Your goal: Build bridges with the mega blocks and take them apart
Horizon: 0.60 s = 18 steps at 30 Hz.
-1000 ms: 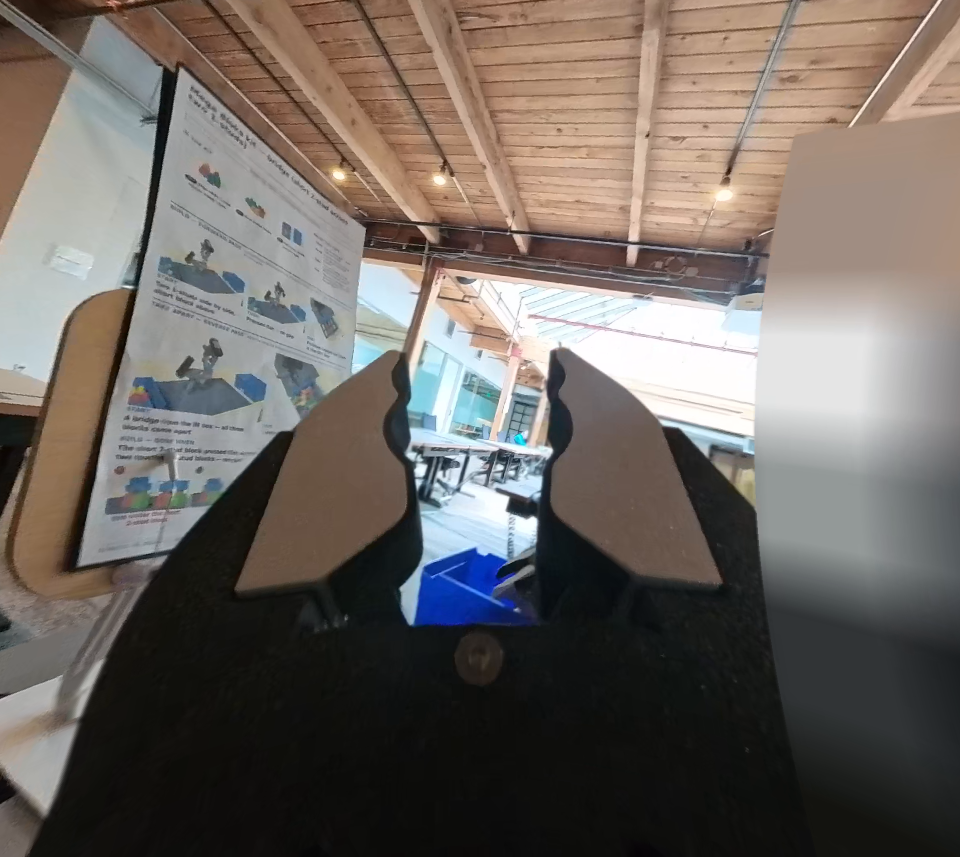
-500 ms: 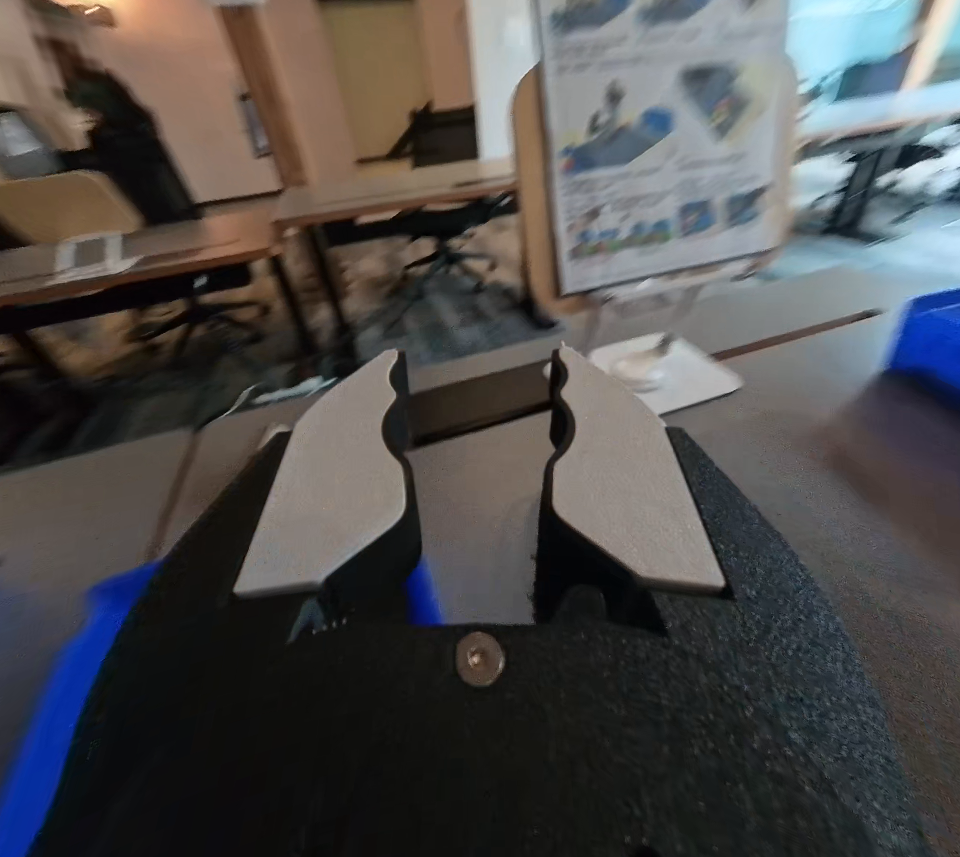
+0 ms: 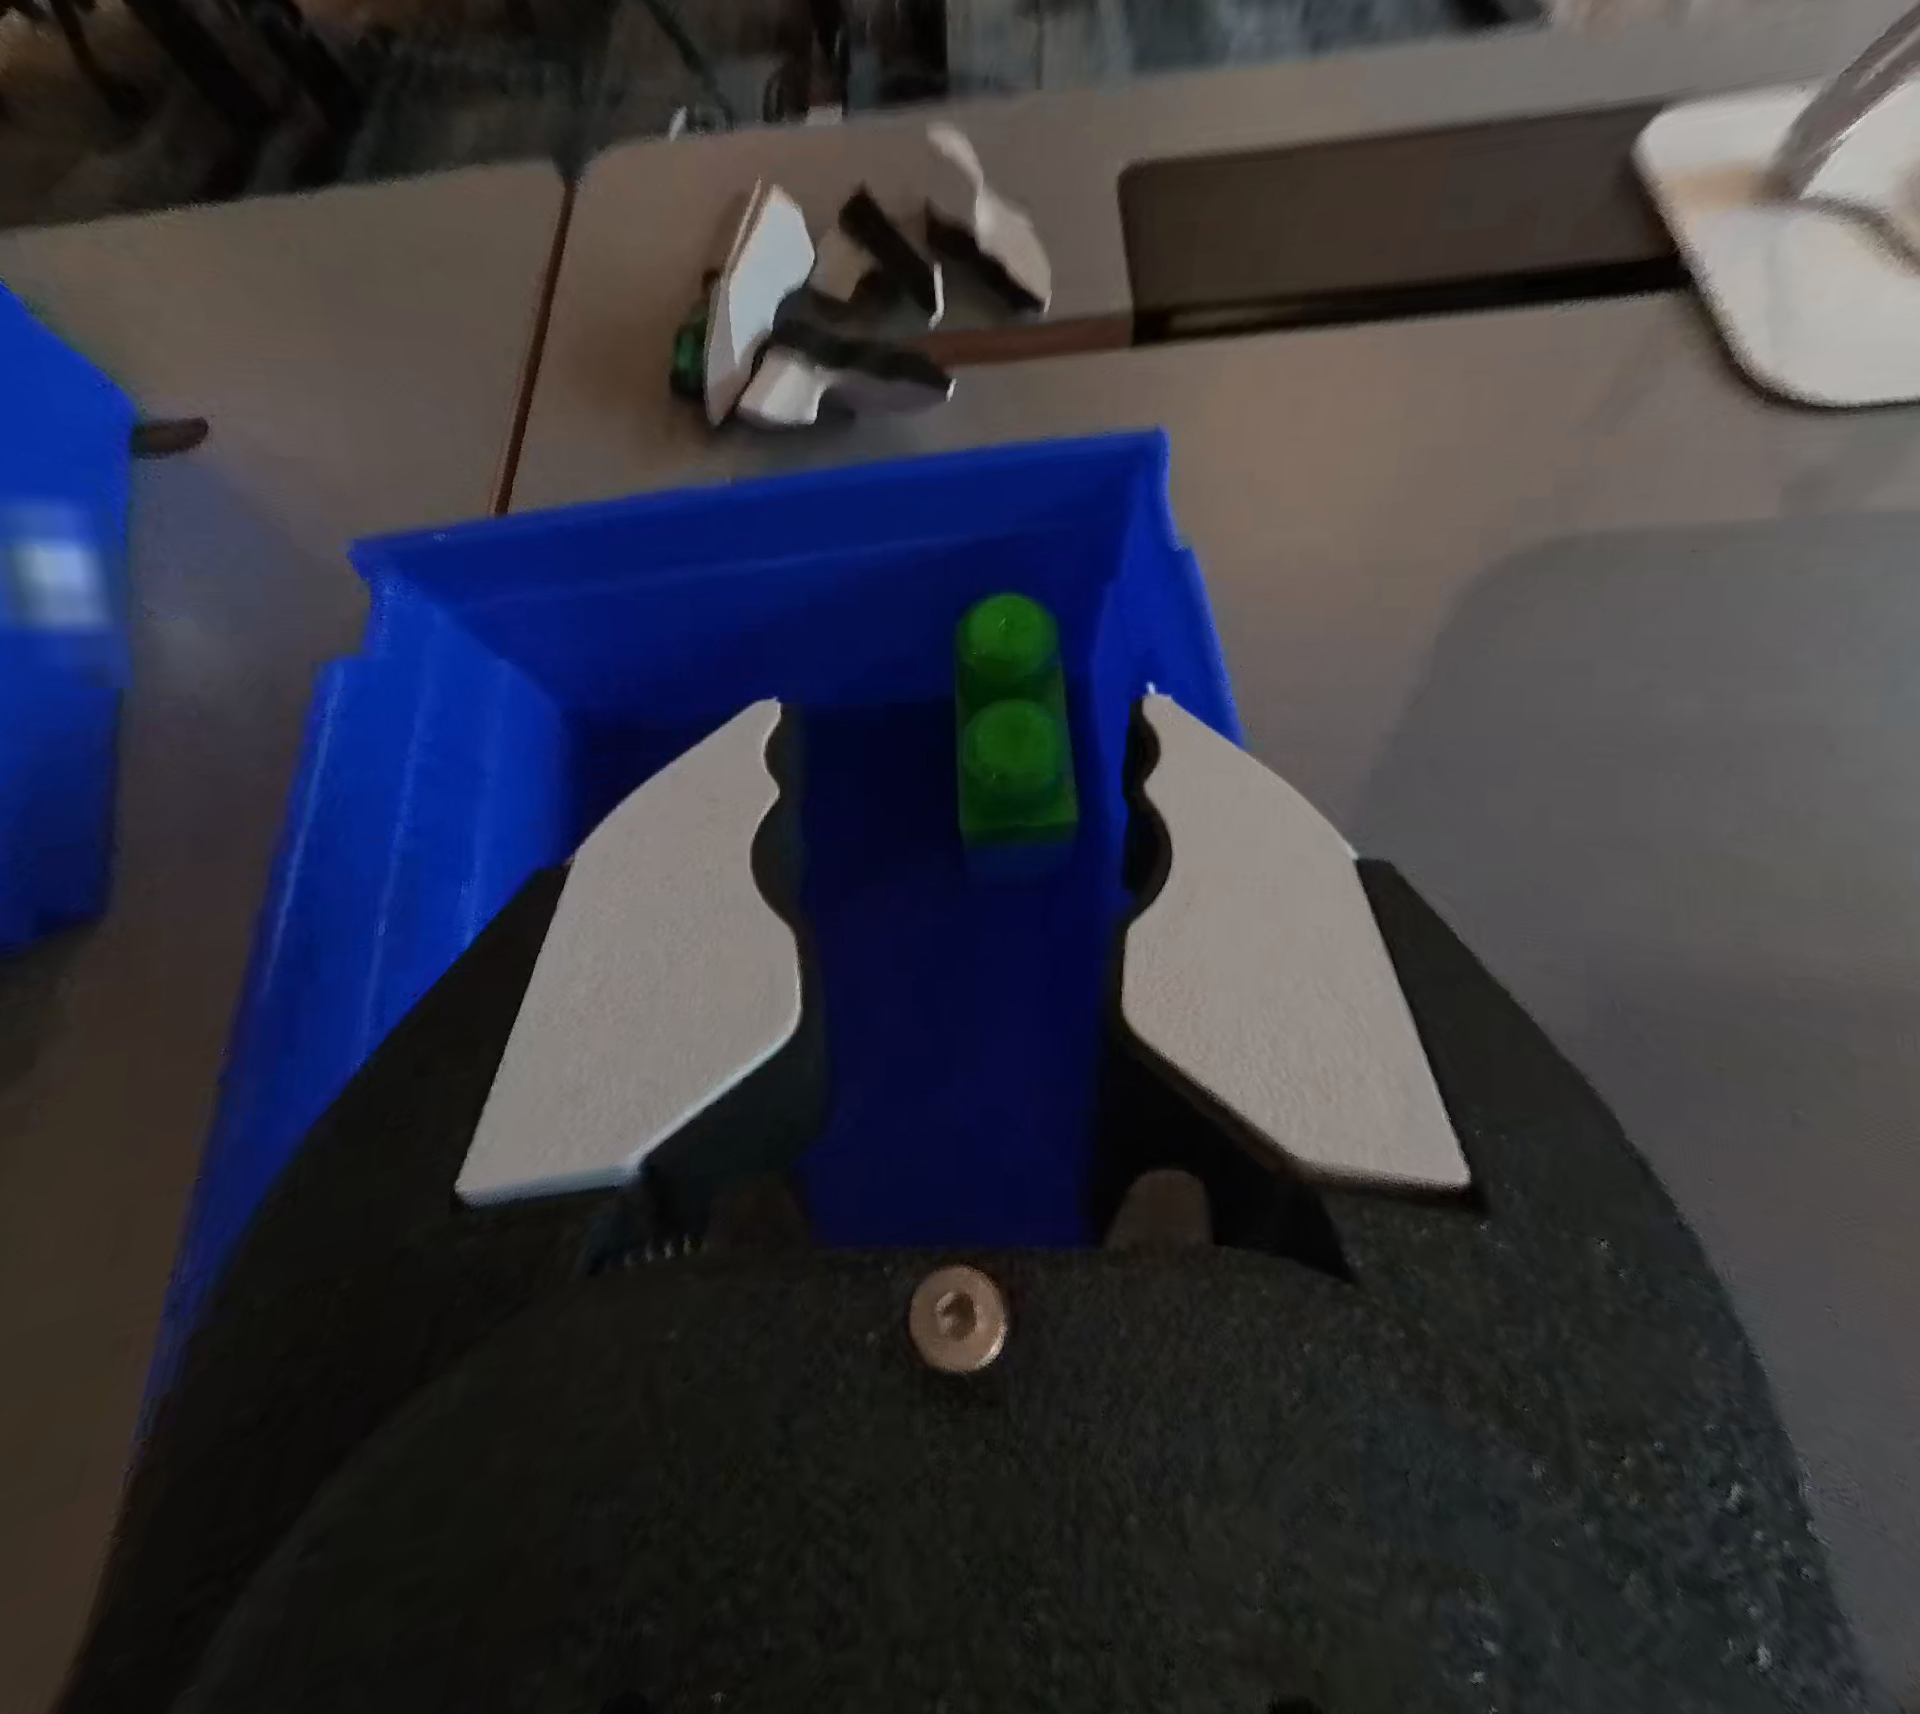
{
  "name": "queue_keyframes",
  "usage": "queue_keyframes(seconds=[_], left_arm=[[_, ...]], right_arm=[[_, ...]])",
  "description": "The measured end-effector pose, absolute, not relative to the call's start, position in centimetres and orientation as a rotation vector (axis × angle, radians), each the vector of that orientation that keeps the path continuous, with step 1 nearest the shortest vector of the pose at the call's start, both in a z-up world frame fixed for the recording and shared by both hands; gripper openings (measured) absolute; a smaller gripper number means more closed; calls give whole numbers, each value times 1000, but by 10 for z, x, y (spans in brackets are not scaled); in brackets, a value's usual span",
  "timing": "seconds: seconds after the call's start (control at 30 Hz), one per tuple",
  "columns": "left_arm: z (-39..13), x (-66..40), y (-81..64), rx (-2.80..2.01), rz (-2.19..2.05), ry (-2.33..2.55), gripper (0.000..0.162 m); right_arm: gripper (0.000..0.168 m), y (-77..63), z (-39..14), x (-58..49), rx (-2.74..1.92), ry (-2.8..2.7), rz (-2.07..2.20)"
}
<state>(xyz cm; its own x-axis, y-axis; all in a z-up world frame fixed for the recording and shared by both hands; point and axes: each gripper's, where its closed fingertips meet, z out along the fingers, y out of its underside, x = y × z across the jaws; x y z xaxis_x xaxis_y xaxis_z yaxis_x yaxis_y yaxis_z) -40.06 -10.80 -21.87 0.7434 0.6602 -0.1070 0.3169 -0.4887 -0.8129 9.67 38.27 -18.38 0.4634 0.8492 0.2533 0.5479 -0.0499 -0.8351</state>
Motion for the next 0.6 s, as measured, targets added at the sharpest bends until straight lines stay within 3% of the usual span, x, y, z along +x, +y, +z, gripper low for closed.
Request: queue_keyframes(seconds=[0.6], left_arm=[[-315,-426,-97,-2619,411,-869,52]], right_arm=[[88,386,-189,106,-1755,-1195,388]])
